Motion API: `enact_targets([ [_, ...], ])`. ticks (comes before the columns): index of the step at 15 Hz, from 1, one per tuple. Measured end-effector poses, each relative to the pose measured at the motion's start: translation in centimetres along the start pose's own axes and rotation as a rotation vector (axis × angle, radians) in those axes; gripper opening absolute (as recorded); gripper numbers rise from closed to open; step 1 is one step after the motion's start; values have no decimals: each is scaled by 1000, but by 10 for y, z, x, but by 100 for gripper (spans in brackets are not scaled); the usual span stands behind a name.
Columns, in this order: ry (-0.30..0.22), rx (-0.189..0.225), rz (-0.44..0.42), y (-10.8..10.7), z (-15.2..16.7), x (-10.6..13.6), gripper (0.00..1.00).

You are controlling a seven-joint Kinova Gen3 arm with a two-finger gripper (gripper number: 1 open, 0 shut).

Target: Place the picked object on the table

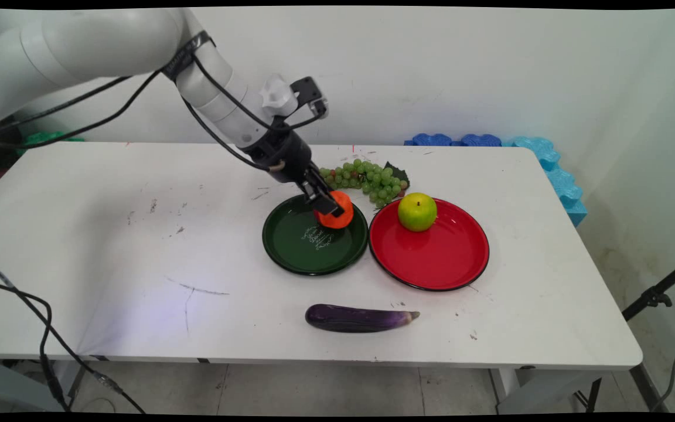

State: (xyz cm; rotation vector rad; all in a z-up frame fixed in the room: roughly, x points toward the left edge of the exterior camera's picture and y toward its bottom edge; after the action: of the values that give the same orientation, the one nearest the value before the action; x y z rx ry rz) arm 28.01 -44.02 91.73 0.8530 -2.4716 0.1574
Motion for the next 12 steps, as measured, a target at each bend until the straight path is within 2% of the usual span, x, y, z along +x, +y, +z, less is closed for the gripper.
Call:
enact_targets([
  [6,26,-59,10,37,-2,15,0],
  [12,15,-96,44,64,31,6,0],
])
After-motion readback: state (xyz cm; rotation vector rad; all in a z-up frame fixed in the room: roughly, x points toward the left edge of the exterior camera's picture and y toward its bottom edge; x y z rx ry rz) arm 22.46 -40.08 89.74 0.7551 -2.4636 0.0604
